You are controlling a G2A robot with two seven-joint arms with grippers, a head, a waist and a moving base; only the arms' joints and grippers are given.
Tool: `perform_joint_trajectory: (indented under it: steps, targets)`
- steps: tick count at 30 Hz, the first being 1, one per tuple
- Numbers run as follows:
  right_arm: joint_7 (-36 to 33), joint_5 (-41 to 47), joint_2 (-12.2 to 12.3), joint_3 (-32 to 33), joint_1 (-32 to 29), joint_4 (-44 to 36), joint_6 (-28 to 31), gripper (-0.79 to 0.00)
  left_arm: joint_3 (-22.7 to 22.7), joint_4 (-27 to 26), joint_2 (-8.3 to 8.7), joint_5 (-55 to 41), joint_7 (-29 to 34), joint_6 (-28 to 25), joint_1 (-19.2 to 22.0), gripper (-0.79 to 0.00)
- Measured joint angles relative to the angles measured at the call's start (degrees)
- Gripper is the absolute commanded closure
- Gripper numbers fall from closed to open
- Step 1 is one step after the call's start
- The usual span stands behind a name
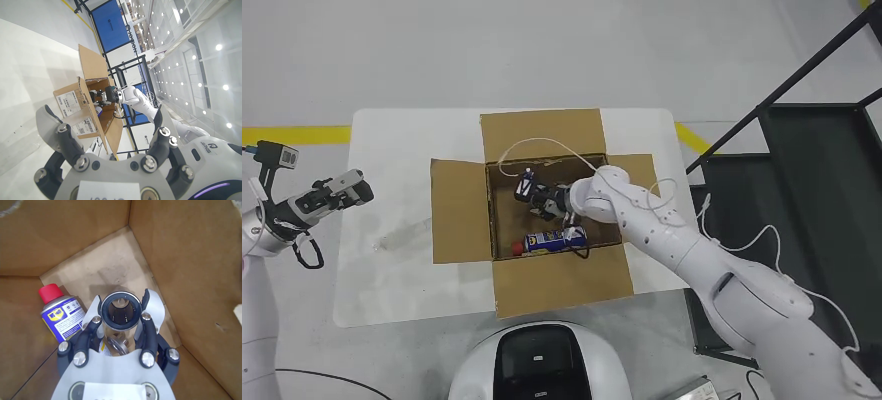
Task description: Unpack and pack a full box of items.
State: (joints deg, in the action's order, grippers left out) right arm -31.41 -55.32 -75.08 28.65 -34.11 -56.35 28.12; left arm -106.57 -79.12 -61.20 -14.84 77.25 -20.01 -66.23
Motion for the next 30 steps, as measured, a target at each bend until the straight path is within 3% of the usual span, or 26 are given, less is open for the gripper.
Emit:
perform_joint_trajectory:
  steps: [1,8,13,19,25,30]
  targets:
    - [0.14,-0.04,-0.33,-0.21,0.22,0.77,0.08,-0.785,0.0,0.0,0.0,0.0,0.0,0.0,0.0,-0.785]
    - [0.58,0.06,-1.84,-0.28,1.61,3.08,1.97,-0.785,0.0,0.0,0.0,0.0,0.0,0.0,0.0,-0.785]
    - [-0.61,-0.46,-0.55,2.21,0.72,-1.01,3.57,-0.785,0.0,0.0,0.0,0.0,0.0,0.0,0.0,-0.785]
    - [-2.99,2.33,4.1,10.73,-5.16,-12.58,8.18,-0.785,0.0,0.0,0.0,0.0,0.0,0.0,0.0,-0.785]
    - [-6.16,8.16,9.85,24.37,-16.63,-27.5,14.25,-0.785,1.68,-0.34,0.06,0.06,-3.02,1.34,-0.88,-0.785]
    - [-10.62,15.3,13.43,35.74,-26.99,-36.36,15.65,-0.785,4.61,3.13,0.14,-1.81,-3.11,1.35,1.0,-0.785]
